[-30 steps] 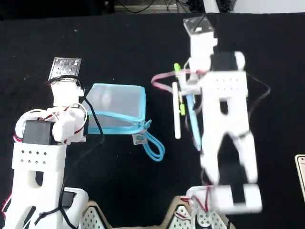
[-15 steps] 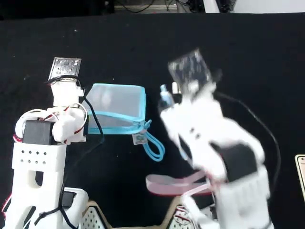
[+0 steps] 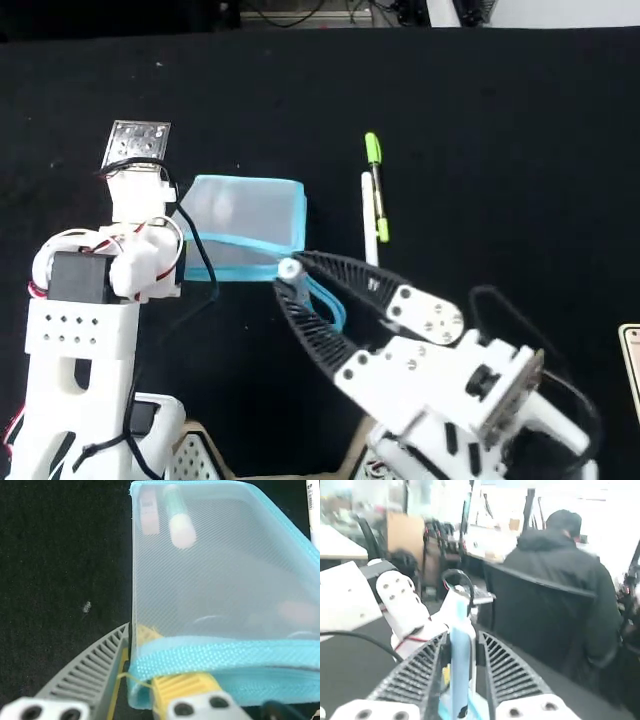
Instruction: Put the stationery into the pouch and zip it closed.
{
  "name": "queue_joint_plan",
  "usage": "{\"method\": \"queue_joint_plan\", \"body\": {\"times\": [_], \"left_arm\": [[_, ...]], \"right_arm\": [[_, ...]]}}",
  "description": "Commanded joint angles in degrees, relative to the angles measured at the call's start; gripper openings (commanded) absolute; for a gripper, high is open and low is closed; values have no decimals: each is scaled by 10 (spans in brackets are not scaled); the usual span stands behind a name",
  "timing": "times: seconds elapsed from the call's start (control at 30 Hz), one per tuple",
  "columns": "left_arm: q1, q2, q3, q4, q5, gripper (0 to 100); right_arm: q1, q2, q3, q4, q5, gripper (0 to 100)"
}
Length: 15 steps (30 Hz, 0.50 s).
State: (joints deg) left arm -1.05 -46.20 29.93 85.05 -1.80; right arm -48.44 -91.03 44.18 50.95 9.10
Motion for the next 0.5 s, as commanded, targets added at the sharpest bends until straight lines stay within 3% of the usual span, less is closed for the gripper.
{"method": "queue_joint_plan", "body": {"times": [0.0, 0.2, 0.47], "left_arm": [[0, 5, 3, -6, -1, 30], [0, 5, 3, -6, -2, 30], [0, 5, 3, -6, -2, 30]], "right_arm": [[-18, -39, 73, -113, 4, 11], [-18, -79, 160, -253, 4, 11], [-14, -84, 278, -350, 4, 11]]}}
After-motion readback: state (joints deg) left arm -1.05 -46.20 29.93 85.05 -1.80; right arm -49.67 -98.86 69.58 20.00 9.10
